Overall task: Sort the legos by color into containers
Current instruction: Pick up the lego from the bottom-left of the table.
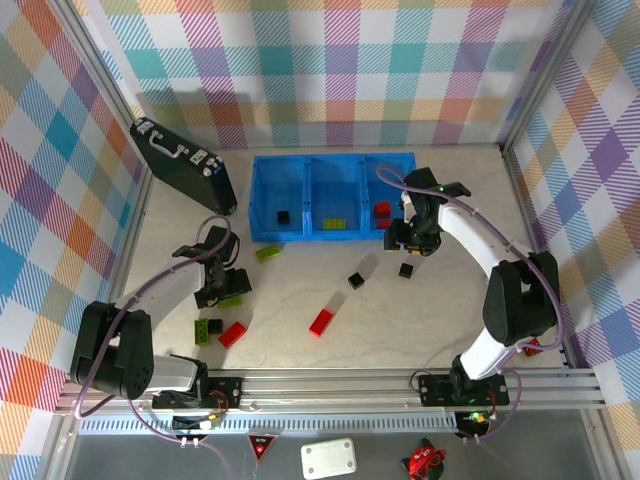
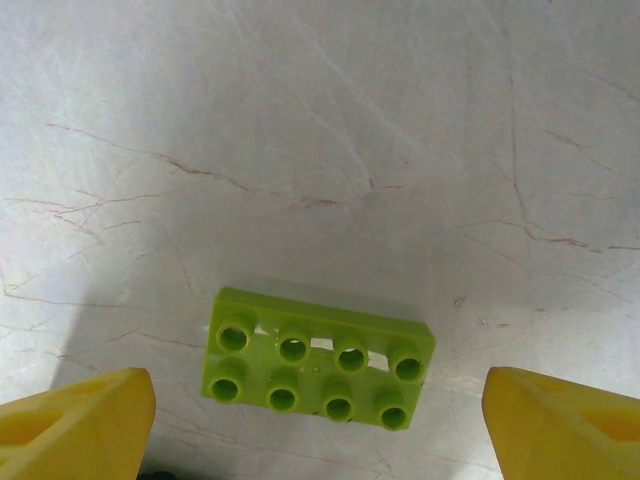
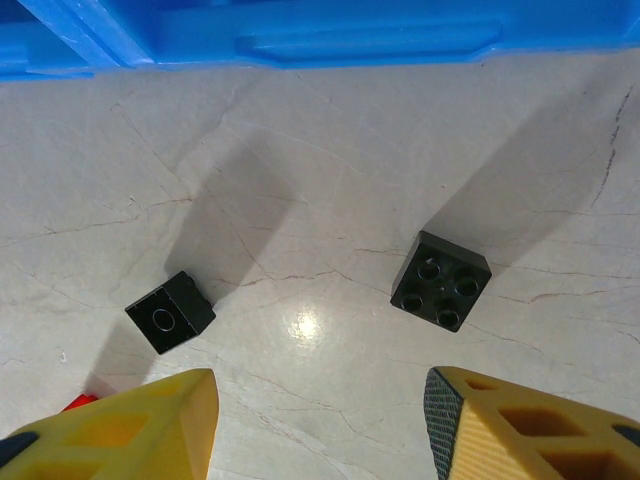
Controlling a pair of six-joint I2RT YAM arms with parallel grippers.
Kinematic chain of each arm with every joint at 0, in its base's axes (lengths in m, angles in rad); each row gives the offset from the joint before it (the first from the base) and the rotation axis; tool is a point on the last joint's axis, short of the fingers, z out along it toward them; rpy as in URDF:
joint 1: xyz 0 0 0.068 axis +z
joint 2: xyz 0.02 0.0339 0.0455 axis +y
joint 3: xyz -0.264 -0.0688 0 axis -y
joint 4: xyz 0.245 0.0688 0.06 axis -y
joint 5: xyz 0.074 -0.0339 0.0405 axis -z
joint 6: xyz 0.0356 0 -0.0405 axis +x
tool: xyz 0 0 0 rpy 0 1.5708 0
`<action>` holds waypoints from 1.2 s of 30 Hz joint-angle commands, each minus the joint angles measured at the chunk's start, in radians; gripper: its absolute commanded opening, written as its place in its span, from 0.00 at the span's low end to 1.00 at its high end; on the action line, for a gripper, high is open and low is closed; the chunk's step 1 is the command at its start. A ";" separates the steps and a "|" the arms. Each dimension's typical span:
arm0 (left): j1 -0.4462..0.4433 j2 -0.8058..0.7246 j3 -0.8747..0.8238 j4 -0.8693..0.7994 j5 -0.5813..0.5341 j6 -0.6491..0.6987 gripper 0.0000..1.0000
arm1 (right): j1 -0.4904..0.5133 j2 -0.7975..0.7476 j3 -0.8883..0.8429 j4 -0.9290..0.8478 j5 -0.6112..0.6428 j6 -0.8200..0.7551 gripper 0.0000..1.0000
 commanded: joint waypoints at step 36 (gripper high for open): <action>0.023 0.106 -0.011 0.034 0.125 0.025 0.72 | 0.005 -0.051 -0.022 -0.020 0.019 -0.010 0.58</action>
